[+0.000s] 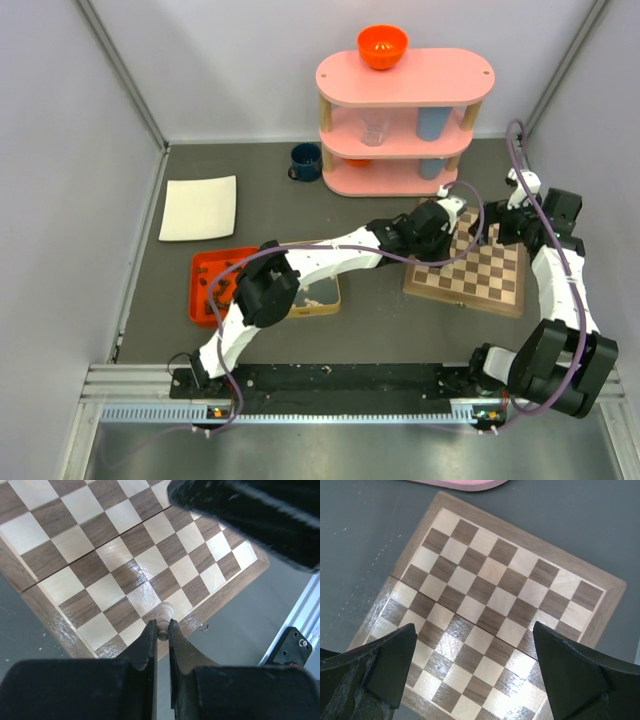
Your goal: Set up the chess pieces on the board
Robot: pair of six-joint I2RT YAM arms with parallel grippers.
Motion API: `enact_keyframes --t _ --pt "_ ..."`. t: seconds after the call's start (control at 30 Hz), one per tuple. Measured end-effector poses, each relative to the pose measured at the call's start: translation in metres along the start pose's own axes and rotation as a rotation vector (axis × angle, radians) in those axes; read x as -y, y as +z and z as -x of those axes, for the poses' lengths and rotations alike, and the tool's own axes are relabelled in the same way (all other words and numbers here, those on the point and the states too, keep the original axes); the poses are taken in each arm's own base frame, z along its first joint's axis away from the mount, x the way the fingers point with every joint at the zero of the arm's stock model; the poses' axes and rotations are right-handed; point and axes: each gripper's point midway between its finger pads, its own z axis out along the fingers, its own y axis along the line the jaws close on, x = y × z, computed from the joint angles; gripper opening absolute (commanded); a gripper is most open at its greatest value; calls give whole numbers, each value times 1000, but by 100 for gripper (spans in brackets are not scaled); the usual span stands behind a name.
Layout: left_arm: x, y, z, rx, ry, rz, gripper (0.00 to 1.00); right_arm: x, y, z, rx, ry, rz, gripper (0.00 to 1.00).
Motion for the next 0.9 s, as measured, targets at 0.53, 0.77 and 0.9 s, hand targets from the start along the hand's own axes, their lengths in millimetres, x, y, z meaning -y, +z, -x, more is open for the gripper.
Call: enact_keyframes --t 0.53,0.77,0.9 --pt "7 -36 33 106 109 -5 0 22 -2 -20 -22 59 3 99" --pt "6 -26 30 77 98 7 0 26 -3 -22 -35 71 -22 99" --pt "4 -13 20 42 87 17 0 27 -3 -23 -36 83 -27 99"
